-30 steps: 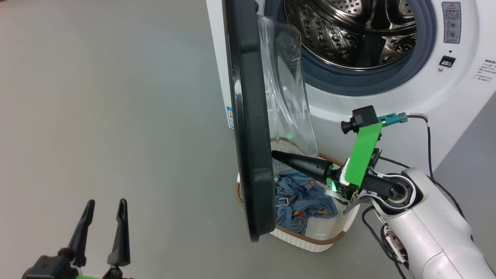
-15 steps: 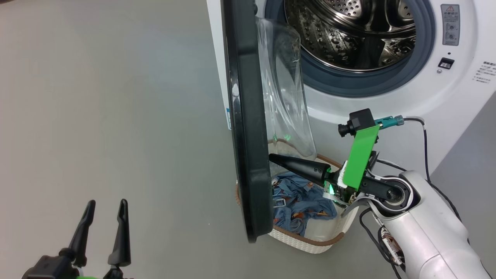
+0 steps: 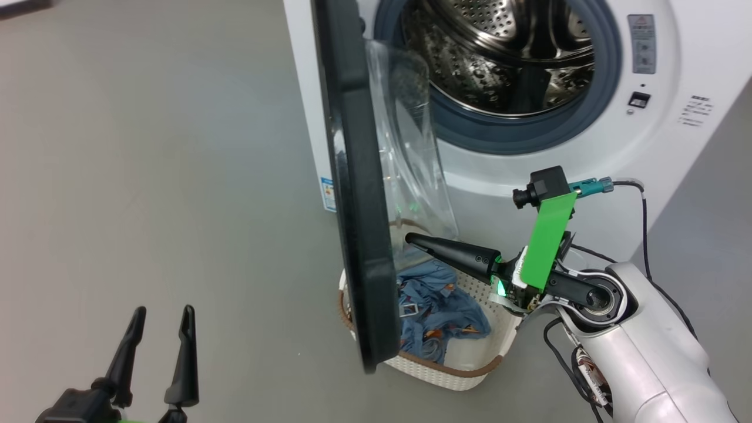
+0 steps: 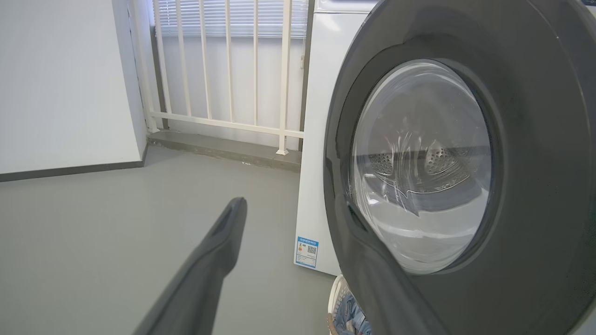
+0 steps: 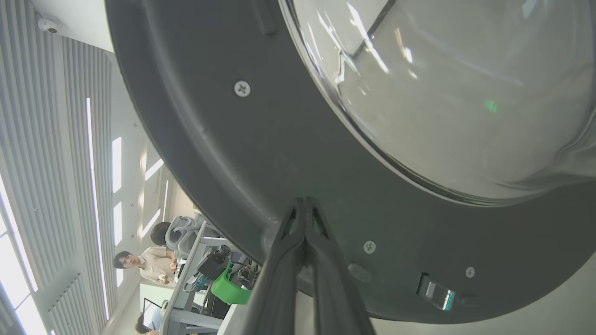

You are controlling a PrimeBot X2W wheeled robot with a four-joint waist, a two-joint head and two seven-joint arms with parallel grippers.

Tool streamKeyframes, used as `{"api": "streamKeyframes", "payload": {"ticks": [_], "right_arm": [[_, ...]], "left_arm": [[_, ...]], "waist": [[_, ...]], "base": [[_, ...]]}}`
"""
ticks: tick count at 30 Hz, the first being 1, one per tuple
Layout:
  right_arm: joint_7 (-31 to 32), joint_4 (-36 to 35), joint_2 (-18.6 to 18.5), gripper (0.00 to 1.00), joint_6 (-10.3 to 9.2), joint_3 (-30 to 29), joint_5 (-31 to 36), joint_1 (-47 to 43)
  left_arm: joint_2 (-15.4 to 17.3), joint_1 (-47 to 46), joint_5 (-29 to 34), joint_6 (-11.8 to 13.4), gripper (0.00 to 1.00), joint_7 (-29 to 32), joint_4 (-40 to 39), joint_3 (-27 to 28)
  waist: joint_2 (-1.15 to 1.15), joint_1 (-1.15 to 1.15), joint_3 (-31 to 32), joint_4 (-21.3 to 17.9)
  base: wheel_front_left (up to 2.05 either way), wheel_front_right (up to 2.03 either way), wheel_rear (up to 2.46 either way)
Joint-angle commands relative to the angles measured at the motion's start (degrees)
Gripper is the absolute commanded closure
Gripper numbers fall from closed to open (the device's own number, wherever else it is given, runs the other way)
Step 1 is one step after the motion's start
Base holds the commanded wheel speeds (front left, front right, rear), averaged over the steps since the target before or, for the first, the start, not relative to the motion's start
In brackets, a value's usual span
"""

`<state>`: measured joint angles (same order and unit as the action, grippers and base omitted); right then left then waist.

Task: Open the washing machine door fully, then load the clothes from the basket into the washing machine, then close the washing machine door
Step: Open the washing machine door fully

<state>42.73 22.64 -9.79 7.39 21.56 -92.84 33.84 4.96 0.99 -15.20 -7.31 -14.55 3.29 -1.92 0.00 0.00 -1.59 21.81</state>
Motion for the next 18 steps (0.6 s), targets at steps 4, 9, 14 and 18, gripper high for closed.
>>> {"api": "streamKeyframes", "payload": {"ticks": [4, 9, 14, 18], "right_arm": [[-0.9, -2.47, 0.66, 0.0, 0.1, -0.4, 0.58, -1.09], [-1.46, -3.9, 0.57, 0.0, 0.1, -1.11, 0.96, -2.05], [-2.55, -6.7, -0.5, 0.0, 0.1, -1.69, 2.42, -3.36], [-4.24, -9.81, -1.53, 0.0, 0.1, -2.46, 3.57, -4.8]], "left_arm": [[1.36, -0.23, 0.76, -0.18, 0.0, -0.45, -0.94, 1.63], [1.71, 0.07, 0.64, -0.18, 0.0, -0.45, -0.93, 1.46], [1.76, -0.06, 0.54, -0.18, 0.0, -0.45, -0.83, 1.96], [1.62, 0.04, 0.54, -0.18, 0.0, -0.45, -0.92, 2.25]], "waist": [[0.0, 0.0, 1.22, -2.29], [0.0, 0.0, 1.85, -4.84], [0.0, 0.0, 1.88, -8.12], [0.0, 0.0, 1.99, -10.31]], "base": [[0.0, 0.0, 0.0], [0.0, 0.0, 0.0], [0.0, 0.0, 0.0], [0.0, 0.0, 0.0]]}}
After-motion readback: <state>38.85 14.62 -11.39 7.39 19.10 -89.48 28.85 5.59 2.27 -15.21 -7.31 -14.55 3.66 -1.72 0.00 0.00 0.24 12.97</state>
